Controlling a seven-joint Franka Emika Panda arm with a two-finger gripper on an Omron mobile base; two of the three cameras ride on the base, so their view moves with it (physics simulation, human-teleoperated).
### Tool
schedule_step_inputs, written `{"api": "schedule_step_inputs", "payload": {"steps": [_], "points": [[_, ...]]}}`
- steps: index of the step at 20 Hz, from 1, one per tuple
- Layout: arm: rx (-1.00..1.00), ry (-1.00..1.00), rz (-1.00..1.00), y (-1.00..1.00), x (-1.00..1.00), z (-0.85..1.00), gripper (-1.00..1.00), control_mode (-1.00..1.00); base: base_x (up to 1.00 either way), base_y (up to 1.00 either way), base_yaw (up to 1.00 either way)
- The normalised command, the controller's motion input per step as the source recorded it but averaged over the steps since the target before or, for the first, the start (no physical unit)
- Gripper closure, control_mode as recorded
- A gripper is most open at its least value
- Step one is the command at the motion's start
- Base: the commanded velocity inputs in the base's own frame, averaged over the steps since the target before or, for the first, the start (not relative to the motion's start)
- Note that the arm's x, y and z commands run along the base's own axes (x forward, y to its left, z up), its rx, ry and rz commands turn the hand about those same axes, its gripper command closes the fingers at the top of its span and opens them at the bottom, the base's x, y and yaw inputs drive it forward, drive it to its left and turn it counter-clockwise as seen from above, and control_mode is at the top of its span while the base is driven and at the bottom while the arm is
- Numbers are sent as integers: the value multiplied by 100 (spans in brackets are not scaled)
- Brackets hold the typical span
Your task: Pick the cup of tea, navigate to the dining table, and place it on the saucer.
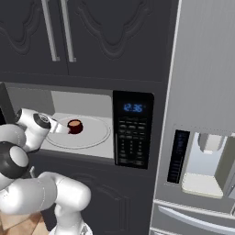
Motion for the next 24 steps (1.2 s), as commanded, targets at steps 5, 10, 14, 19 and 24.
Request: {"api": "schedule_step_inputs", "payload": {"steps": [5, 10, 14, 19, 24], "points": [[0, 0, 0, 0, 6, -14, -100, -100, 0, 0, 0], [0, 0, 0, 0, 9, -8, -100, -100, 0, 0, 0], [1, 0, 3, 0, 18, -4, -100, -100, 0, 0, 0], [0, 0, 5, 0, 14, -2, -100, -100, 0, 0, 0], [1, 0, 6, 0, 6, -4, -100, -100, 0, 0, 0]]}}
